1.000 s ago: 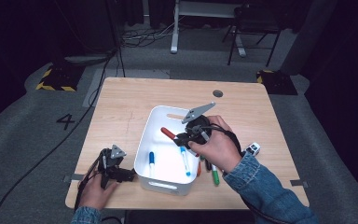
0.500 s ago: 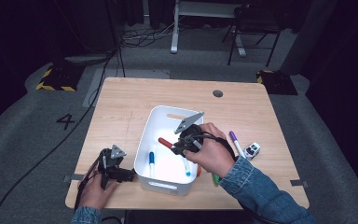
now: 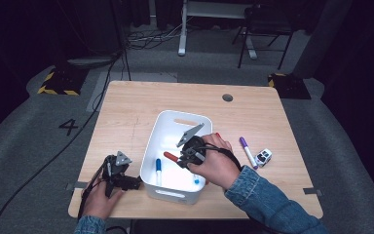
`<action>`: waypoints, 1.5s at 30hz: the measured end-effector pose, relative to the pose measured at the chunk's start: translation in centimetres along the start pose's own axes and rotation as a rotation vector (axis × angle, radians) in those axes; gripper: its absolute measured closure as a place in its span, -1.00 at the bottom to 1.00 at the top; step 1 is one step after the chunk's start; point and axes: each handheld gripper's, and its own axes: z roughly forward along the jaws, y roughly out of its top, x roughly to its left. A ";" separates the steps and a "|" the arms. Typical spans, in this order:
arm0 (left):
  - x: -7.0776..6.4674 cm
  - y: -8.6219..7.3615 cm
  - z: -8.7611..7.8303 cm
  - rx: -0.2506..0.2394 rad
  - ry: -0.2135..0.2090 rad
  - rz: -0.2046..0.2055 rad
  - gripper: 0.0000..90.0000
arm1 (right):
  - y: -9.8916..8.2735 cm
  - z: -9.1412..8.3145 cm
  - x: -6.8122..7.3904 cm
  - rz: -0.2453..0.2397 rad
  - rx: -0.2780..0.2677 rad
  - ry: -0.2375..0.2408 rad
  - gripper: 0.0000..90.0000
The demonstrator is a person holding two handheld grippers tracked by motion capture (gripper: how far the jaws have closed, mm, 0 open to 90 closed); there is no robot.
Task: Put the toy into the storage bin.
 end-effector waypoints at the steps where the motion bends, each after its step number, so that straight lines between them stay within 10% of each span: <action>1: 0.0 0.0 0.0 0.001 0.000 0.002 -1.00 | 0.0 0.1 0.1 0.002 0.005 0.002 0.71; 10: 0.0 0.0 0.0 0.001 0.001 0.002 -1.00 | 0.0 0.8 0.5 -0.005 0.038 0.009 0.56; 20: 0.0 0.0 0.0 0.001 -0.001 0.002 -1.00 | -0.2 -1.7 0.0 0.032 -0.070 -0.032 0.19; 45: 0.0 0.0 0.0 -0.001 0.004 0.004 -1.00 | -7.5 -8.3 -8.2 0.251 -0.127 -0.164 0.25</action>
